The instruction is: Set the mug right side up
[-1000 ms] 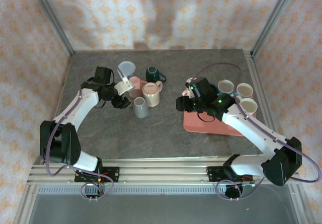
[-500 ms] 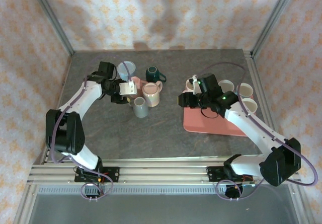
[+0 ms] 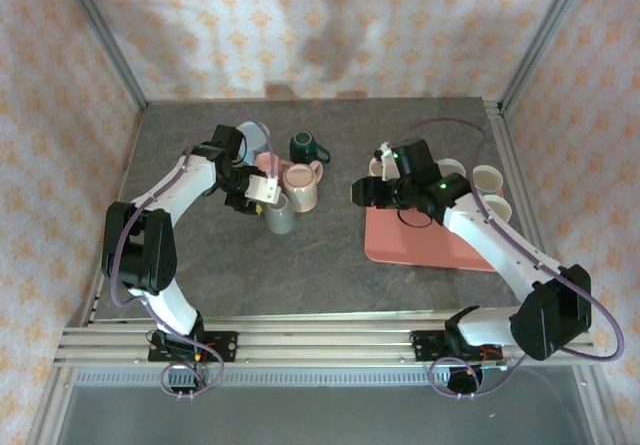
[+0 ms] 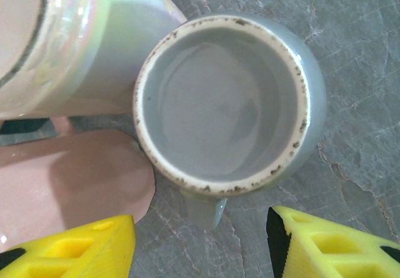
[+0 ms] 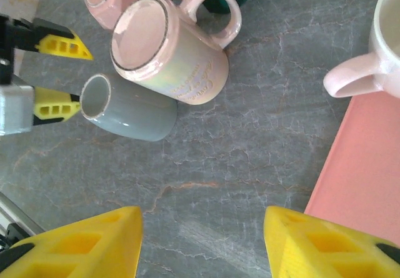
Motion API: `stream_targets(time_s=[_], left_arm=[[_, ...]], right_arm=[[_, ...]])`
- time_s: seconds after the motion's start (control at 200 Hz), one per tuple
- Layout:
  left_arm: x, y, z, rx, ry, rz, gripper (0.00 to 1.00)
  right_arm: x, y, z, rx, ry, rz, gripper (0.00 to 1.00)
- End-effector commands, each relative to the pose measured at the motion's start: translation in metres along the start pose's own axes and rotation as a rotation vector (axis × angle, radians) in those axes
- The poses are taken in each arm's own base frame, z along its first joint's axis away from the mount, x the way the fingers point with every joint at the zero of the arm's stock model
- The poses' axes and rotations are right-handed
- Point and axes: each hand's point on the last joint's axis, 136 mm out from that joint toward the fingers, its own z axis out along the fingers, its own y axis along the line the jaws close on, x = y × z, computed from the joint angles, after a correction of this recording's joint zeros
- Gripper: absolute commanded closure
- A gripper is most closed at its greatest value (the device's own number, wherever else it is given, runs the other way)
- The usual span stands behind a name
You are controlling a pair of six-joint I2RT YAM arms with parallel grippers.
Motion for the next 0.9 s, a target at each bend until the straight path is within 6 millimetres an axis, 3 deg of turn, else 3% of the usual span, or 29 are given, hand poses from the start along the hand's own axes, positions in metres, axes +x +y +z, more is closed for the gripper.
stream_targets(time_s=[0.0,0.455,0.666,0.896], left_arm=[[0.003,-0.002,0.002,0.048,0.035,0.044,0.43],[-0.001,-0.011,0.020,0.138,0.069,0.118,0.58],[-0.003,-0.031,0.026,0.183,0.074,0.121,0.65],[-0.007,-0.049,0.017,0.176,0.076,0.093,0.69]], right_arm=[[-0.012,0.008,-0.007,-0.020,-0.021,-0.026,0.46],[-0.011,0.002,-0.015,0.007,-0.023,-0.032,0.46],[-0.012,-0.005,-0.019,0.013,-0.031,-0.017,0.47],[-0.011,-0.008,-0.020,0.022,-0.037,-0.017,0.47]])
